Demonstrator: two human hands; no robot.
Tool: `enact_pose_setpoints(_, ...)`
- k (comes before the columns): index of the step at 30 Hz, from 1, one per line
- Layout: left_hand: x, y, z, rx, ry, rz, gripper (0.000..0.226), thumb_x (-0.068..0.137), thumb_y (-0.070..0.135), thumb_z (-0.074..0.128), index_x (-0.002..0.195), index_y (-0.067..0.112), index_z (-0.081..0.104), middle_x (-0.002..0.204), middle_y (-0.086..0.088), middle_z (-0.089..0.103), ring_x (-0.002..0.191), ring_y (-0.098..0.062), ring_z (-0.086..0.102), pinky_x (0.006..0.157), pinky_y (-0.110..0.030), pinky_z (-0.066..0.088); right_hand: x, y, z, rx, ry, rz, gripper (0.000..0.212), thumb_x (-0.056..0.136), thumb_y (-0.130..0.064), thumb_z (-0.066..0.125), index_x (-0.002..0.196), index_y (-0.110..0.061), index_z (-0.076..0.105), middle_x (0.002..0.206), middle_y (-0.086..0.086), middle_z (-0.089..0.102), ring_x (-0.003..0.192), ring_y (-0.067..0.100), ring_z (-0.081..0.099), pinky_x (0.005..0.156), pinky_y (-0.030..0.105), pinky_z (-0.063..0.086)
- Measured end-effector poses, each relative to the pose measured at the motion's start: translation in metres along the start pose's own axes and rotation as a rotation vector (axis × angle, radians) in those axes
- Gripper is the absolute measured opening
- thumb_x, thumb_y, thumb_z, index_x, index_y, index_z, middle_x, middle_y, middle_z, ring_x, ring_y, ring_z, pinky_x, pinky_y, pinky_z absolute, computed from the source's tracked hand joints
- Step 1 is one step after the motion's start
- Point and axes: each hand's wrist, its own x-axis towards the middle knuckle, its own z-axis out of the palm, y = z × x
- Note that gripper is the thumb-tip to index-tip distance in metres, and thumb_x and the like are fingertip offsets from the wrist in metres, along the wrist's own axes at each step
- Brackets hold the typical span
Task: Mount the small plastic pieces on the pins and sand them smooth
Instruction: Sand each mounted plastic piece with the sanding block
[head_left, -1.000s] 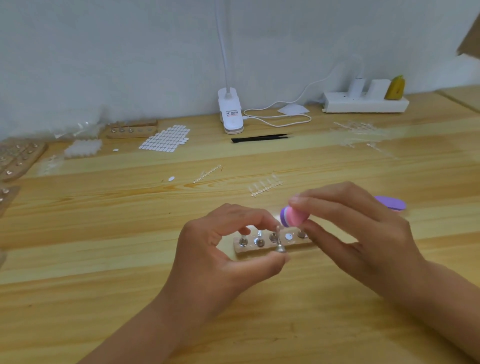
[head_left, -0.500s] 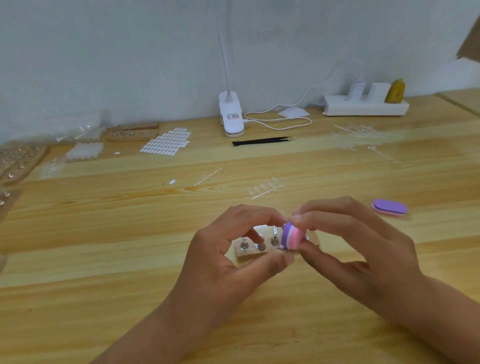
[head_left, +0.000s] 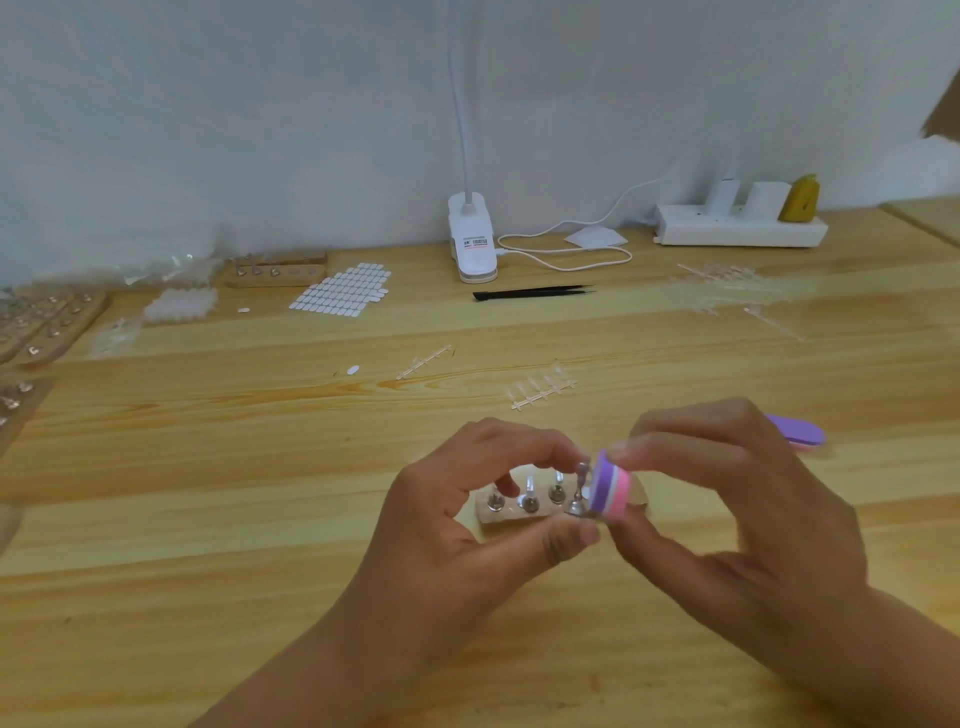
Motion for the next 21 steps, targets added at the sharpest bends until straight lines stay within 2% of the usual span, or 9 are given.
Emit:
enact_pose_setpoints(3, -0.0005, -0.0006, -0.0003, 0.010, 0.013, 0.008, 0.029, 0.073, 0.039, 0.077, 0.100, 0.032, 0.070, 0.101, 0.016, 0.068, 0.094, -0.010, 0.060, 0.077, -0.016, 0.045, 0.0000, 0.0055, -0.0001, -0.029, -0.039, -0.009, 0.014, 0.093, -0.016, 0.068, 0.106, -0.019, 0.066, 0.103, -0.009, 0.060, 0.095, 0.012, 0.059, 0.090, 0.017, 0.043)
enact_pose_setpoints(6, 0.0004, -0.0010, -0.0013, 0.026, 0.027, -0.004, 0.027, 0.072, 0.038, 0.077, 0.098, 0.032, 0.072, 0.100, 0.017, 0.068, 0.094, -0.007, 0.059, 0.077, -0.013, 0.043, 0.0012, 0.0055, -0.0029, -0.047, -0.010, 0.012, 0.017, 0.093, -0.019, 0.068, 0.110, -0.021, 0.064, 0.104, -0.012, 0.060, 0.099, 0.007, 0.058, 0.091, 0.013, 0.040)
enact_pose_setpoints(9, -0.0001, -0.0004, 0.0005, 0.021, 0.013, 0.008, 0.028, 0.072, 0.035, 0.079, 0.099, 0.028, 0.073, 0.100, 0.014, 0.069, 0.096, -0.013, 0.060, 0.075, -0.018, 0.044, -0.0012, -0.0016, -0.0042, -0.030, -0.029, -0.040, 0.020, 0.097, -0.021, 0.067, 0.115, -0.016, 0.062, 0.108, -0.006, 0.059, 0.099, 0.009, 0.058, 0.092, 0.014, 0.040)
enact_pose_setpoints(12, -0.0010, 0.0001, -0.0016, 0.005, 0.019, 0.014, 0.027, 0.071, 0.035, 0.079, 0.097, 0.030, 0.073, 0.100, 0.015, 0.068, 0.094, -0.013, 0.060, 0.076, -0.018, 0.046, -0.0002, 0.0041, -0.0040, -0.053, -0.060, -0.005, 0.017, 0.094, -0.018, 0.068, 0.110, -0.021, 0.066, 0.104, -0.006, 0.062, 0.096, 0.012, 0.059, 0.090, 0.017, 0.043)
enact_pose_setpoints(16, 0.0012, 0.0018, -0.0028, 0.016, 0.019, 0.010, 0.028, 0.070, 0.037, 0.079, 0.097, 0.030, 0.073, 0.100, 0.016, 0.069, 0.097, -0.013, 0.060, 0.077, -0.015, 0.044, 0.0012, 0.0002, -0.0062, -0.059, -0.019, 0.020, 0.019, 0.096, -0.023, 0.066, 0.114, -0.020, 0.063, 0.109, -0.011, 0.059, 0.104, 0.003, 0.057, 0.094, 0.010, 0.037)
enact_pose_setpoints(19, 0.0011, 0.0011, -0.0029, 0.011, 0.011, 0.010, 0.028, 0.070, 0.036, 0.079, 0.096, 0.030, 0.073, 0.099, 0.014, 0.069, 0.096, -0.013, 0.060, 0.077, -0.017, 0.044, 0.0001, 0.0007, -0.0044, -0.069, -0.053, -0.015, 0.016, 0.096, -0.019, 0.067, 0.111, -0.018, 0.067, 0.106, -0.005, 0.062, 0.097, 0.011, 0.059, 0.093, 0.015, 0.041)
enact_pose_setpoints(21, 0.0011, 0.0006, -0.0050, 0.009, 0.021, 0.012, 0.027, 0.070, 0.037, 0.079, 0.095, 0.031, 0.073, 0.099, 0.017, 0.068, 0.094, -0.011, 0.059, 0.077, -0.016, 0.044, 0.0013, 0.0062, -0.0029, -0.084, -0.063, 0.040, 0.019, 0.092, -0.017, 0.067, 0.110, -0.018, 0.065, 0.102, -0.006, 0.063, 0.095, 0.013, 0.059, 0.093, 0.014, 0.041)
